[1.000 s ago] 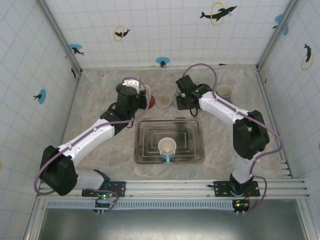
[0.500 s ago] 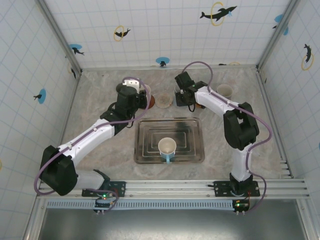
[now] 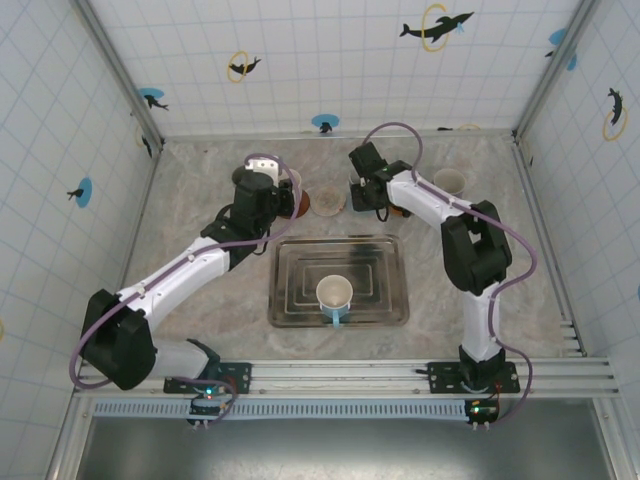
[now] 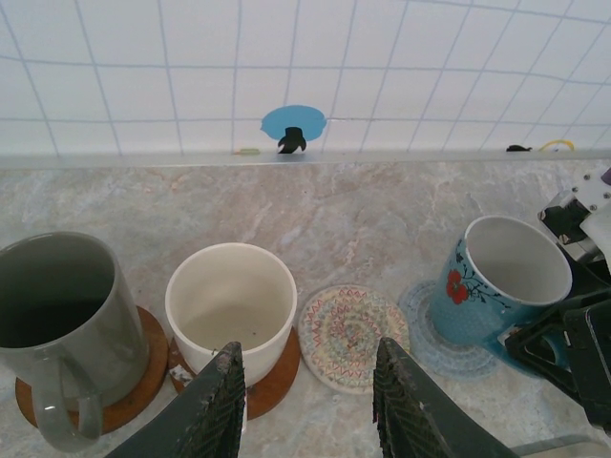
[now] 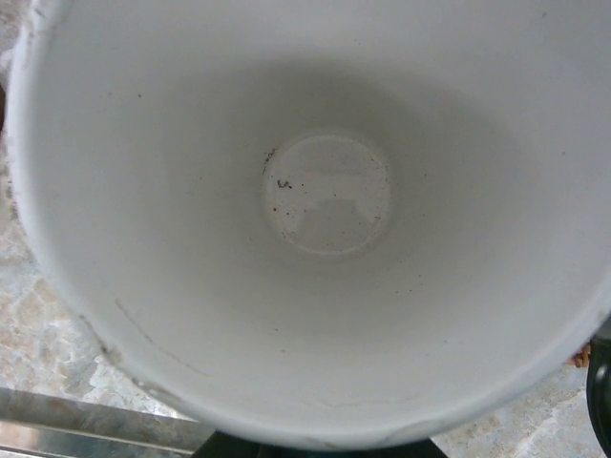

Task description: Place the cup by the coaster

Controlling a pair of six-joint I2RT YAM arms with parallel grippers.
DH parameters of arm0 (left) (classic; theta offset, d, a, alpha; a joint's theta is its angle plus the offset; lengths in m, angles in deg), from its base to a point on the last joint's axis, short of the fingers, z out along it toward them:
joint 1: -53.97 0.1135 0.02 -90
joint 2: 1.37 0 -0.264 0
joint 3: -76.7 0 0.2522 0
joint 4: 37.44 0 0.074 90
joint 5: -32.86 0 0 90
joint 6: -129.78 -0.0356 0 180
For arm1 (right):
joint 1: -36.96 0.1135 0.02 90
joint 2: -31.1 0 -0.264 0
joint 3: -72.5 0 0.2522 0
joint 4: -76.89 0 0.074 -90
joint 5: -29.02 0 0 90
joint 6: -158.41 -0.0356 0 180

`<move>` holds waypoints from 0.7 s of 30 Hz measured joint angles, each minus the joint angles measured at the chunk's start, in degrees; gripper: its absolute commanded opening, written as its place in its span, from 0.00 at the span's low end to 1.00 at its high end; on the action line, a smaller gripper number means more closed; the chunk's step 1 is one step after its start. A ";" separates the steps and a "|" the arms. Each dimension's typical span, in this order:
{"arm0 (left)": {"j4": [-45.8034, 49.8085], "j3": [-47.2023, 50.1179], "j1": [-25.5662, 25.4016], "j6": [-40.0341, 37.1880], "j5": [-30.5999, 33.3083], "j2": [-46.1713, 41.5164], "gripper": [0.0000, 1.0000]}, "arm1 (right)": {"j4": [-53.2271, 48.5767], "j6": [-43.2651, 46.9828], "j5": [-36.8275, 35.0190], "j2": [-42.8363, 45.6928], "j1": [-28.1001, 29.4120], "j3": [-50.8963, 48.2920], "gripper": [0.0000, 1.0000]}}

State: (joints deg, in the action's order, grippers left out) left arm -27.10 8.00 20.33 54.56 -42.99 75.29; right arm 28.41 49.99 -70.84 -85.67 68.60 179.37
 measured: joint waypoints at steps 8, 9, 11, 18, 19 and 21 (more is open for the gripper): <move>-0.09 0.00 0.00 0.00 0.00 0.00 0.38 | -0.04 0.04 -0.17 -0.15 -0.17 0.37 0.00; -0.11 0.00 0.00 0.00 0.00 0.00 0.38 | -0.04 0.07 -0.20 -0.24 -0.20 0.37 0.00; -0.11 0.00 0.00 0.00 0.00 0.00 0.38 | -0.04 0.07 -0.17 -0.61 -0.20 0.37 0.00; -0.11 0.00 0.00 0.00 0.00 0.00 0.38 | -0.02 0.07 -0.17 -1.60 -0.20 0.37 0.00; -0.11 0.00 0.00 0.00 0.00 0.00 0.38 | -0.02 0.07 -0.15 -1.60 -0.20 0.39 0.00; -0.11 0.00 0.00 0.00 0.00 0.00 0.38 | -0.02 0.07 -0.17 -1.60 -0.22 0.39 0.00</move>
State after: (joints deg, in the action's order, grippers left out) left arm -27.21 8.00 20.33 54.56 -42.99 75.29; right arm 28.39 50.06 -71.02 -87.26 68.38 179.76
